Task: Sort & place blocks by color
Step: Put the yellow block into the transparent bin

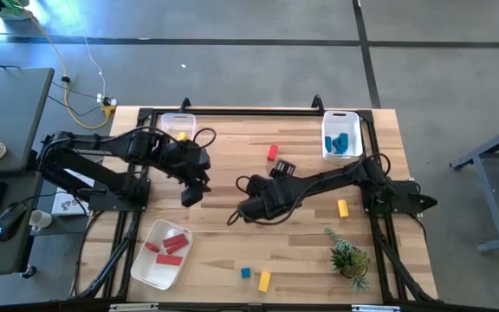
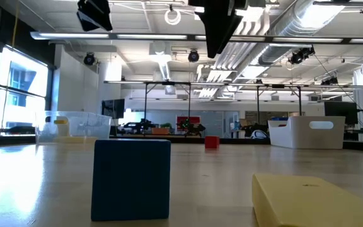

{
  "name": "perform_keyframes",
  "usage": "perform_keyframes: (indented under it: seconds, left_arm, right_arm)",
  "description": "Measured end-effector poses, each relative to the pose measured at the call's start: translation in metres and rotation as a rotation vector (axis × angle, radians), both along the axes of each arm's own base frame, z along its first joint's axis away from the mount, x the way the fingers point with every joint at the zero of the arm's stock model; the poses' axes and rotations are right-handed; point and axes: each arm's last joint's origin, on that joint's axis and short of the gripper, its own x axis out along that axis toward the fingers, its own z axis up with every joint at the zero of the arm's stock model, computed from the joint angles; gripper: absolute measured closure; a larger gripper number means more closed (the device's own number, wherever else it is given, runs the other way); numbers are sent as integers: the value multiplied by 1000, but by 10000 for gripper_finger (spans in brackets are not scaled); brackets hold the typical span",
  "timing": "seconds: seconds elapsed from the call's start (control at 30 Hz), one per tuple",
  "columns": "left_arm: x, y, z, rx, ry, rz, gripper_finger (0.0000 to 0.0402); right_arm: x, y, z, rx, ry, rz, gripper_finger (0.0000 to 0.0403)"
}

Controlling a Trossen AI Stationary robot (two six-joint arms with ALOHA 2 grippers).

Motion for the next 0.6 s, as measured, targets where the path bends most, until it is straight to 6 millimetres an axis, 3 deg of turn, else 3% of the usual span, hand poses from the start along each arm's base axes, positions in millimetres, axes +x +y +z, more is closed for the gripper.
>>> perform_keyframes:
  seconds: [0.2,0.43,0.6]
  left_arm:
    - [-1,12,0,24,3,19,234]
    - [-2,28,1,34,-15,80,234]
    - [-4,40,2,39,-26,132,234]
  right_arm:
    - [-14,-14,6,3,5,-37,190]
    - [-62,-27,6,56,-33,-244,190]
    - [-97,-33,-7,146,-22,-442,190]
